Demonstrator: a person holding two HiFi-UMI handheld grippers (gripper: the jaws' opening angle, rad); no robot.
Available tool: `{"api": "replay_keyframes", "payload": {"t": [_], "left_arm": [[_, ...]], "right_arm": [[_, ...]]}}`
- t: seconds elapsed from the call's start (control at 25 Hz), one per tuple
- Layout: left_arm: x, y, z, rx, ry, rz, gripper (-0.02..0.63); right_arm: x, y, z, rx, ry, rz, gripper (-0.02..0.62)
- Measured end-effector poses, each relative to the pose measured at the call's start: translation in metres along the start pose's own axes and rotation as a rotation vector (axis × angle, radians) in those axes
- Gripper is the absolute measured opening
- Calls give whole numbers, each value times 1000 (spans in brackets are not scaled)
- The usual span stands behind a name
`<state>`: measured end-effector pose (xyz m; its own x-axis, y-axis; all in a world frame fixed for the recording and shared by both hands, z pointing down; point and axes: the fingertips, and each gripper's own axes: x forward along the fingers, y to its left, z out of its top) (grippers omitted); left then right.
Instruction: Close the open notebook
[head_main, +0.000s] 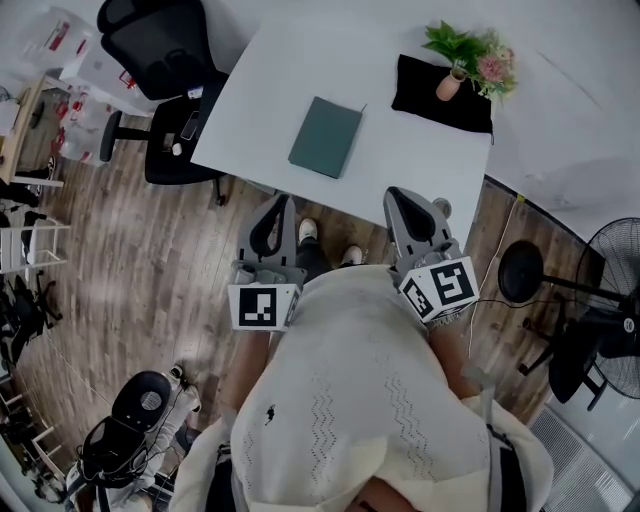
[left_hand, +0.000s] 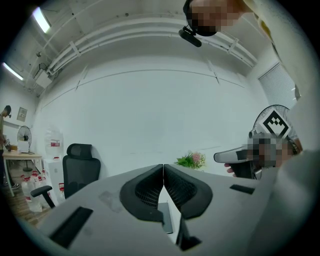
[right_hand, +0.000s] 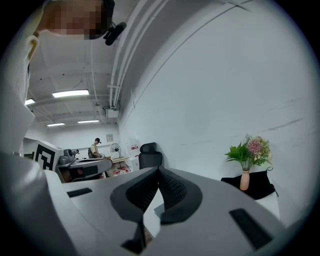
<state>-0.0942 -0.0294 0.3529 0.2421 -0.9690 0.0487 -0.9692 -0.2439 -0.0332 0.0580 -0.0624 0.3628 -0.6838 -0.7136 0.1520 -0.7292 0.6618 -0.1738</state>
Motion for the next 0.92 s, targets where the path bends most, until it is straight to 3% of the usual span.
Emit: {"api": "replay_keyframes", "payload": {"t": [0.92], "left_arm": [[2, 6, -3, -19, 4, 12, 12]], "right_arm": [[8, 8, -1, -20, 13, 26, 0]]}}
